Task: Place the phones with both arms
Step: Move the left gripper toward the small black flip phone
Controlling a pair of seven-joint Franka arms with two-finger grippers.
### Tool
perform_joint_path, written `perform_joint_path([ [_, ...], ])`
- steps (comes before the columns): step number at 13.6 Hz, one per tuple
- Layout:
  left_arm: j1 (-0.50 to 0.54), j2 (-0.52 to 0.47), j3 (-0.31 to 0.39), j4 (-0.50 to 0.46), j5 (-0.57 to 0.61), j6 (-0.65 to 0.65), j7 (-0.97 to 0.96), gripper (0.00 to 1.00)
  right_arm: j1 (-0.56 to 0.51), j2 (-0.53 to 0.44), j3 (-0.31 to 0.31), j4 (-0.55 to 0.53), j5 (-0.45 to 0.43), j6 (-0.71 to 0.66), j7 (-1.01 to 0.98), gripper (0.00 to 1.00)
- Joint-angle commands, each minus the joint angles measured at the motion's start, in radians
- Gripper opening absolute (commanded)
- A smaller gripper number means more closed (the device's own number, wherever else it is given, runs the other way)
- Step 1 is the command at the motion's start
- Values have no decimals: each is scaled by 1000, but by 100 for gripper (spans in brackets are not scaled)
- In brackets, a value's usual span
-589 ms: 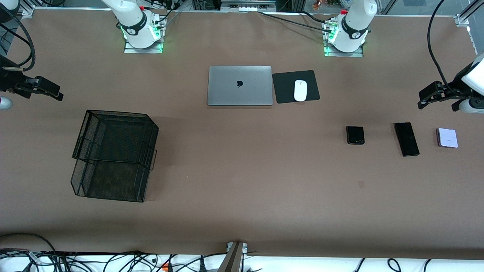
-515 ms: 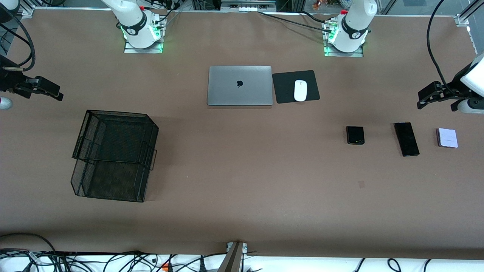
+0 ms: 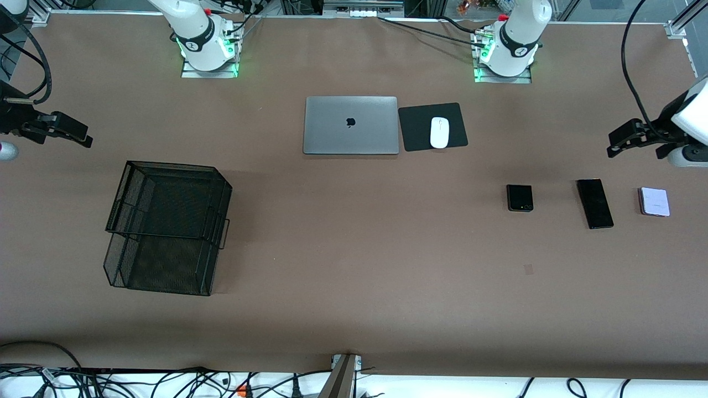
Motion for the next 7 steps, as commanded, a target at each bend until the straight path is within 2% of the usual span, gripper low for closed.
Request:
perform_joint_path([
  [1,-9,32,-37,40,1,-47,-28,100,-9,-11,8,2,14,1,9,100],
  [3,-10,80,-44,69,1,-54,-18,100,-9,-11,8,2,14,1,9,100],
  [7,8,229,-41,57,14,-4,-14,100,-9,-11,8,2,14,1,9,100],
])
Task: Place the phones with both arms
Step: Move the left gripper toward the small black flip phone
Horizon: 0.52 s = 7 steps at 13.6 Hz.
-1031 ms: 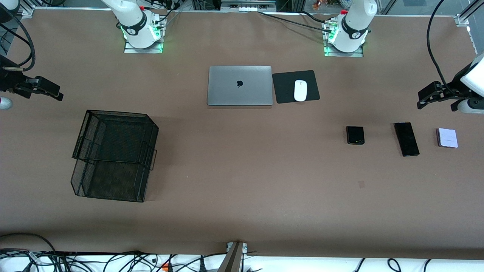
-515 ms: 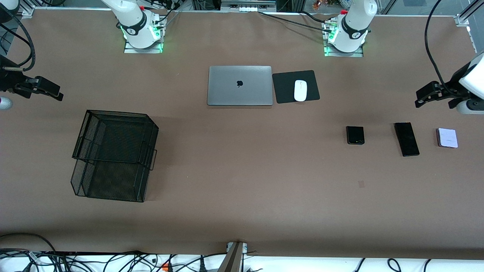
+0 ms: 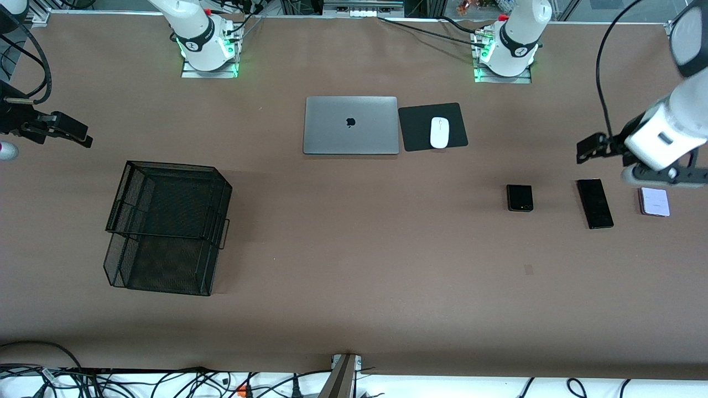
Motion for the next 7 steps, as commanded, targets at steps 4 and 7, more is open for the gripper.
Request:
perform_joint_path([
  [4,41,206,-2,-92,15,227,12,100,-9,-11,8,2,14,1,9,100],
  [7,36,175,-4,-351,15,511,15,100,-9,-11,8,2,14,1,9,100],
])
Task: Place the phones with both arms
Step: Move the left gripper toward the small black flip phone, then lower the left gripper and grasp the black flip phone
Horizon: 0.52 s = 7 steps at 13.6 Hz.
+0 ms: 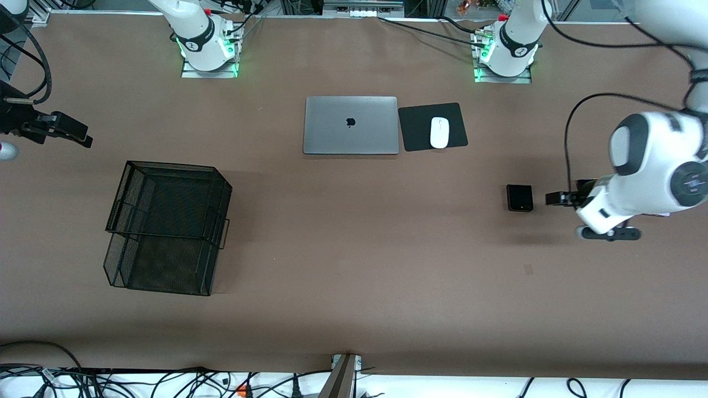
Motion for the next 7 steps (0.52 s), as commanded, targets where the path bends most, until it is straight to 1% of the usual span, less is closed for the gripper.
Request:
perform_joint_path([
  [1,1,-77,-9,-264,14,274,11,100,-9,-11,8,2,14,-1,9,100],
  [4,0,-54,-8,-458,15,595,11,100,-9,-11,8,2,14,0,9,100],
  [5,1,-38,-9,-484,15,660,9,100,-9,-11,8,2,14,0,9,100],
  [7,0,-31,-14,-489,15,666,9,100,-9,-11,8,2,14,0,9,100],
])
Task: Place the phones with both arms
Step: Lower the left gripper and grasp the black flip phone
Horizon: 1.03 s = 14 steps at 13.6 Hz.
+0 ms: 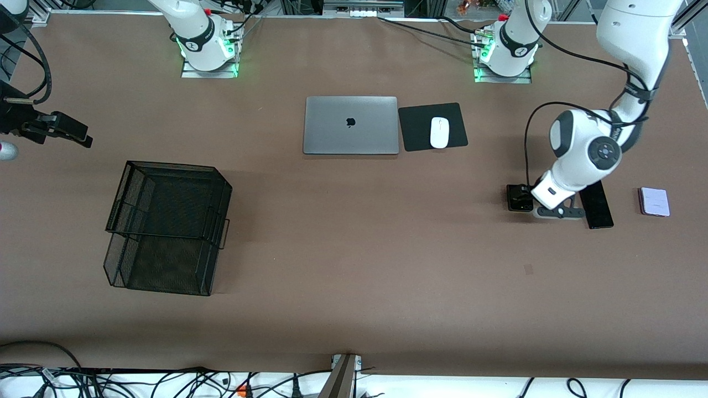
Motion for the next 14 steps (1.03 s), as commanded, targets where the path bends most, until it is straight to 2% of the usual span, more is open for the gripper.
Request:
perform_joint_path([
  [1,2,-23,-16,-21,15,15,9,100,-9,-9,8,2,14,0,9,100],
  [9,2,22,-29,-24,15,21,9,100,-9,-9,8,2,14,0,9,100],
  [10,2,23,-29,-22,15,21,9,92,-9,-9,8,2,14,0,9,100],
  [11,2,23,-29,-22,15,19,11,59,-9,-9,8,2,14,0,9,100],
  [12,2,23,-29,-22,15,16,11,41,-9,-9,8,2,14,0,9,100],
  [14,0,8,-33,-13,15,12,11,39,-9,-9,8,2,14,0,9,100],
])
